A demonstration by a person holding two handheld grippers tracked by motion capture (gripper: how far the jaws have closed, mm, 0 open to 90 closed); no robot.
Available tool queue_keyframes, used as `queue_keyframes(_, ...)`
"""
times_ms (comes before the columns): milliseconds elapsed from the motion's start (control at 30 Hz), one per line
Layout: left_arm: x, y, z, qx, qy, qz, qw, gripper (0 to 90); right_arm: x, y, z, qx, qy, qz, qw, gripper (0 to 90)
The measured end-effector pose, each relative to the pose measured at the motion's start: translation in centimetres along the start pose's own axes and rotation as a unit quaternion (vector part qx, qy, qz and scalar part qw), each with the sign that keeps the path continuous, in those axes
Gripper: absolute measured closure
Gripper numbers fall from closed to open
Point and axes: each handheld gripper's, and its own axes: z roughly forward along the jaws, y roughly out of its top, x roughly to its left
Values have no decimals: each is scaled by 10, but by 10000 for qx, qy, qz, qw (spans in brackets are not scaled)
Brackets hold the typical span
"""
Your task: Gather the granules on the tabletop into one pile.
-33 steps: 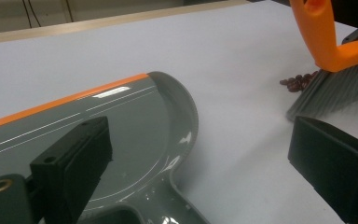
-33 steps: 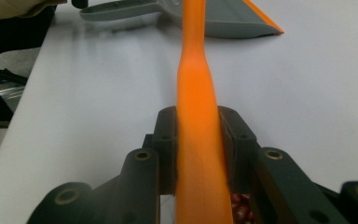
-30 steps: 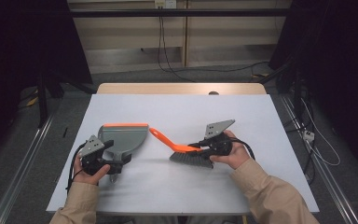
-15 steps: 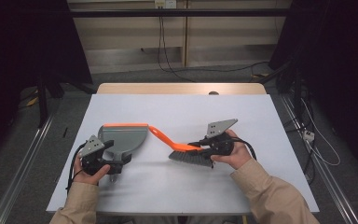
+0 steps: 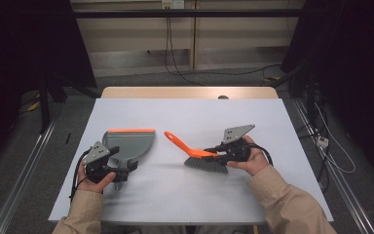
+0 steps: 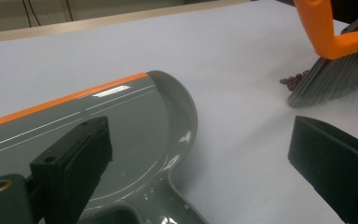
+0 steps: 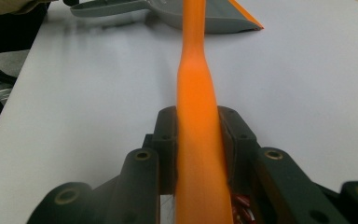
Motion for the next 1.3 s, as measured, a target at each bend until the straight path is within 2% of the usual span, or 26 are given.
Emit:
queue_keyframes(233,0,0,0,6,-11,3,10000,60,-5,3,3,2,7,-38,10000,715)
queue_keyframes(433,0,0,0,-1,-20,3,10000,60,-3,6,-1,-137,-76,58,9999,715)
queue_keyframes(600,-1,0,0,-17,-34,23,10000,60,-1,10,-12,-364,-409,365,9978,715)
queue_keyframes(633,-1,0,0,-16,-37,23,10000,60,0,10,-16,-422,-561,504,9963,715)
queue_keyframes(700,-1,0,0,-29,-50,11,10000,60,3,11,-21,-428,-882,604,9934,715)
queue_keyframes(800,-1,0,-1,-38,-61,5,10000,60,7,11,-29,-491,-1353,779,9865,715)
queue_keyframes(900,-1,1,-2,-50,-87,19,9999,60,10,7,-35,-661,-1704,1114,9768,715)
queue_keyframes(1067,-1,1,-2,-70,-132,47,9999,60,18,-3,-37,-590,-2341,1179,9632,715)
queue_keyframes(1167,-2,1,-1,-73,-159,51,9998,60,22,-9,-39,-615,-2717,1336,9511,715)
queue_keyframes(1200,-2,2,-1,-82,-165,49,9998,60,24,-11,-40,-637,-2873,1420,9451,715)
queue_keyframes(1300,-3,2,-2,-88,-168,42,9998,60,30,-17,-39,-588,-3184,1449,9350,715)
